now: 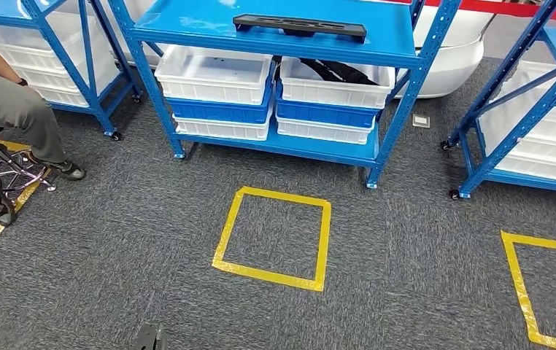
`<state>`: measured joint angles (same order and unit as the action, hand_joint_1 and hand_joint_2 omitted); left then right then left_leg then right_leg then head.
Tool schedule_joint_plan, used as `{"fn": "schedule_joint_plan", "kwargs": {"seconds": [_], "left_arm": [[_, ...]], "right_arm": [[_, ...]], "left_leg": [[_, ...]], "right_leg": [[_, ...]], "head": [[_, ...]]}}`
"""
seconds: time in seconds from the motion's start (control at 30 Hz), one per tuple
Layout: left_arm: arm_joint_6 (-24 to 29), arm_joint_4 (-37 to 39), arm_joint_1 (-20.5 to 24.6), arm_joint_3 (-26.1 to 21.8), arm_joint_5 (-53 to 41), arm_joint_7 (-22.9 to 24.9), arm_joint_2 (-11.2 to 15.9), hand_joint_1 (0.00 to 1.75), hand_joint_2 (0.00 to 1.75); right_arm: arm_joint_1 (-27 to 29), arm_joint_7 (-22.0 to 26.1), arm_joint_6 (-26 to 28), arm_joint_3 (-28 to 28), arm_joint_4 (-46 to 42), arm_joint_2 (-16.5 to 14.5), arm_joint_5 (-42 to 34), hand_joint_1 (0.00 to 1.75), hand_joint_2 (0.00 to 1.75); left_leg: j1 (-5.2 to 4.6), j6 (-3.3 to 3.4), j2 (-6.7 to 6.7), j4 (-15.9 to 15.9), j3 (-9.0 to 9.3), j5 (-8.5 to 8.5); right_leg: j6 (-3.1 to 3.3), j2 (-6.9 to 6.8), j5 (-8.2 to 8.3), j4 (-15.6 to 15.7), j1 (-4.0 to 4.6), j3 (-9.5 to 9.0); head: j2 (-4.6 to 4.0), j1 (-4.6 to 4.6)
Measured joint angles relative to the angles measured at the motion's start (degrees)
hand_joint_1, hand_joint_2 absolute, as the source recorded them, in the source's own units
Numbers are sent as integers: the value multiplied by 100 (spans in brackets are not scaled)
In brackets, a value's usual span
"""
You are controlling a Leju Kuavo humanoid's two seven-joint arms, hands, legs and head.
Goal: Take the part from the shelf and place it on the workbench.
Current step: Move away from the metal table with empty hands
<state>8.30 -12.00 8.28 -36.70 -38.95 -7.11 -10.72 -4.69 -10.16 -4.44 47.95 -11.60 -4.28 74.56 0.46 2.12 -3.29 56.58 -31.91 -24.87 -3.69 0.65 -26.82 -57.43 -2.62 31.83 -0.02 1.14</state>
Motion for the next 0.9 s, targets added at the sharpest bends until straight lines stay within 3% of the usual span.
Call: {"fn": "schedule_joint_plan", "kwargs": {"seconds": [0.13, 0.2, 0.23, 0.3, 0.37, 0.4, 0.47, 0.5, 0.53, 0.6, 0.67, 0.73, 0.83, 0.87, 0.9], "left_arm": [[13, 0, 6, 0, -8, 6, 2, 0, 0], [15, 0, 9, 0, -8, 6, 4, 0, 0], [16, 0, 11, 0, -8, 6, 4, 0, 0], [17, 0, 11, 0, -11, 6, 3, 0, 0], [19, 0, 6, 0, -15, 6, 3, 0, 0], [23, 0, 5, 0, -16, 6, 3, 0, 0], [46, 0, 6, 0, -21, 5, 10, 0, 0], [59, 0, 9, 0, -25, 5, 18, 0, 0], [71, -1, 16, 0, -31, 5, 25, 0, 0], [83, -2, 28, 0, -38, 5, 28, 0, 0], [91, -4, 28, -1, -41, 7, 19, 0, 0], [95, -7, 34, -2, -41, 6, 14, 0, 0], [95, -7, 50, -3, -41, 8, 13, 0, 0], [93, -6, 42, -3, -41, 10, 9, 0, 0], [92, -5, 33, -4, -41, 11, 4, 0, 0]], "right_arm": [[-7, -2, 0, 2, -1, -8, 2, 0, 0], [-2, -2, 0, 4, -1, -10, 2, 0, 0], [4, -2, 0, 5, 0, -10, 2, 0, 0], [17, -2, 0, 14, 1, -11, 3, 0, 0], [29, -2, 0, 27, 2, -11, 7, 0, 0], [34, -2, 0, 31, 1, -11, 9, 0, 0], [42, -2, 0, 34, 2, -20, 14, 0, 0], [40, -2, 0, 36, 3, -32, 16, 0, 0], [36, -2, 0, 37, 4, -43, 17, 0, 0], [26, -2, 0, 40, 6, -59, 17, 0, 0], [25, -2, 0, 42, 5, -60, 19, 0, 0], [13, -2, 0, 44, 4, -53, 20, 0, 0], [-10, 0, 0, 44, 4, -43, 19, 0, 0], [0, -1, 0, 45, 4, -37, 19, 0, 0], [16, -3, 0, 46, 4, -29, 19, 0, 0]], "left_leg": [[38, -124, 15, 85, 11, -118], [70, -173, 128, 367, -100, -258], [76, -198, 204, 676, -249, -397], [78, -232, 296, 1502, -730, -702], [78, -217, 309, 1866, -1041, -667], [73, -184, 309, 1703, -1026, -471], [33, -59, 331, 948, -746, 47], [-6, 16, 364, 595, -590, 207], [-46, 81, 396, 364, -485, 262], [-102, 161, 417, 183, -394, 176], [-94, 233, 357, 23, -221, 156], [-84, 310, 308, -92, -22, 141], [-100, 324, 256, -116, 110, 21], [-101, 305, 232, -115, 166, -32], [-101, 278, 206, -112, 234, -87]], "right_leg": [[222, 3, 1, 94, 36, -106], [301, -11, -17, 100, 25, -162], [336, -24, -35, 103, 32, -193], [386, -56, -93, 102, 59, -249], [393, -69, -165, 101, 83, -320], [388, -71, -206, 101, 93, -374], [372, -72, -300, 117, 107, -487], [352, -76, -347, 135, 129, -529], [326, -86, -384, 168, 136, -555], [237, -123, -377, 201, 168, -662], [178, -152, -373, 156, 195, -758], [186, -125, -455, -256, 203, -554], [220, -78, -792, -1295, 158, 218], [197, -75, -859, -1401, 147, 395], [150, -75, -817, -1292, 141, 465]], "head": [[0, 7], [0, 16], [0, 22], [0, 26], [0, 28], [-1, 29], [0, 28], [1, 18], [1, 12], [0, 7], [-2, 7], [-3, -2], [-1, -13], [0, -12], [-1, -15]]}}
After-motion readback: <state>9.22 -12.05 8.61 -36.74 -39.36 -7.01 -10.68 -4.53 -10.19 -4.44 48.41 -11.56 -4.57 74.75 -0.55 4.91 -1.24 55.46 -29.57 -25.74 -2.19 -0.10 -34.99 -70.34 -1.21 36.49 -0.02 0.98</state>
